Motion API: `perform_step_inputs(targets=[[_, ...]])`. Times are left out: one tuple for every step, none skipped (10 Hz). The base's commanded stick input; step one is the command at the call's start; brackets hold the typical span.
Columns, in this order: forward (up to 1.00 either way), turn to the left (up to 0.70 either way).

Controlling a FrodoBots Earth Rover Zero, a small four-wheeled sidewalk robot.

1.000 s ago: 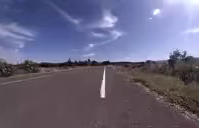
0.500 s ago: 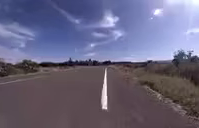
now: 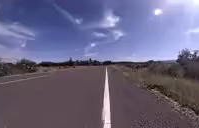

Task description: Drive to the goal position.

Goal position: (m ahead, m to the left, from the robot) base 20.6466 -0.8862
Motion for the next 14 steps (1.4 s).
perform_step_inputs(targets=[[1.0, 0.0], [1.0, 0.0], [1.0, 0.0], [1.0, 0.0], [1.0, 0.0], [1.0, 0.0], [1.0, 0.0], [1.0, 0.0], [1.0, 0.0], [1.0, 0.0], [1.0, 0.0], [1.0, 0.0], [1.0, 0.0], [1.0, -0.14]])
